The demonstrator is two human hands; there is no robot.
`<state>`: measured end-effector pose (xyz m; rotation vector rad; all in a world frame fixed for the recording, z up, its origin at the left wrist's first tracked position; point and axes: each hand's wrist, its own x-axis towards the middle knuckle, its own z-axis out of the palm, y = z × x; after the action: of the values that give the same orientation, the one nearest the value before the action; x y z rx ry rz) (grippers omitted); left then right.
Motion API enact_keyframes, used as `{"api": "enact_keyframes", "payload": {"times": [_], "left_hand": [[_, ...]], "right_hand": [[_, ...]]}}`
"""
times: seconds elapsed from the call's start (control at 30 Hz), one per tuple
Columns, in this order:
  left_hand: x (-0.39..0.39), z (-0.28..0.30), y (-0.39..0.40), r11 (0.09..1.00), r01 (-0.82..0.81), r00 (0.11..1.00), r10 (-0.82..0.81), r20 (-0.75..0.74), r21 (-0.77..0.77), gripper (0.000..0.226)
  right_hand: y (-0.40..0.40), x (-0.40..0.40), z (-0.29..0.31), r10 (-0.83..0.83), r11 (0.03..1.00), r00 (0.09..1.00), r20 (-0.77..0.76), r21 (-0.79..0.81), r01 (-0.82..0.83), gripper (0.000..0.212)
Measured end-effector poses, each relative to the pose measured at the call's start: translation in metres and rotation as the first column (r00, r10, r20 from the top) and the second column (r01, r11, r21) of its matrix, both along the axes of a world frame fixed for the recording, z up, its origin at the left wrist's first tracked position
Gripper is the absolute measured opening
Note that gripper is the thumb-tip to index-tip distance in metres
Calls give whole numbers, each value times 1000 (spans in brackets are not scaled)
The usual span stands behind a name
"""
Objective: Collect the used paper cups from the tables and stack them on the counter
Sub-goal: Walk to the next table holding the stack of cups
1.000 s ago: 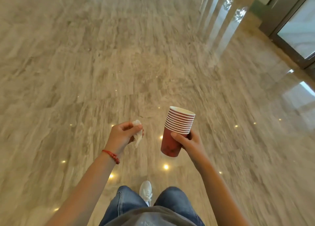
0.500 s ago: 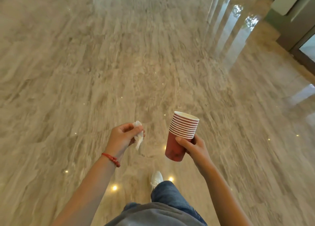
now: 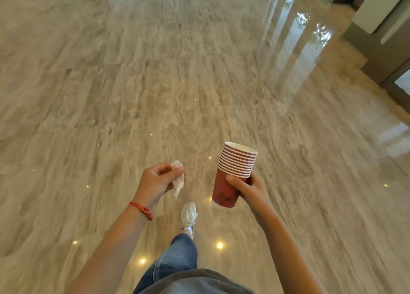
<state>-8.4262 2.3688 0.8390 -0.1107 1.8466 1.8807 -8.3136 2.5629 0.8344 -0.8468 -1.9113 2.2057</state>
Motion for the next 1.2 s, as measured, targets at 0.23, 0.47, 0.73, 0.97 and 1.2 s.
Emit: {"api": "enact_keyframes", "payload": {"times": [0.23, 0.47, 0.73, 0.97, 1.2], "left_hand": [[-188, 9, 78, 999, 26, 1000, -26, 16, 20, 2], [-325, 2, 174, 997, 79, 994, -80, 73, 13, 3], [-487, -9, 310, 995, 98, 993, -100, 60, 33, 4], [-620, 19, 423, 992, 122, 992, -123, 28, 25, 3], [-768, 5, 502, 995, 94, 993, -96, 63, 33, 2]], "right_hand": [[73, -181, 18, -25, 1000, 1000, -16, 16, 25, 28], [152, -309, 15, -62, 998, 998, 10, 0, 62, 29], [288, -473, 6, -76, 997, 997, 4, 14, 76, 54], [396, -624, 36, -63, 997, 997, -38, 30, 64, 47], [476, -758, 22, -60, 998, 998, -26, 15, 60, 38]]}}
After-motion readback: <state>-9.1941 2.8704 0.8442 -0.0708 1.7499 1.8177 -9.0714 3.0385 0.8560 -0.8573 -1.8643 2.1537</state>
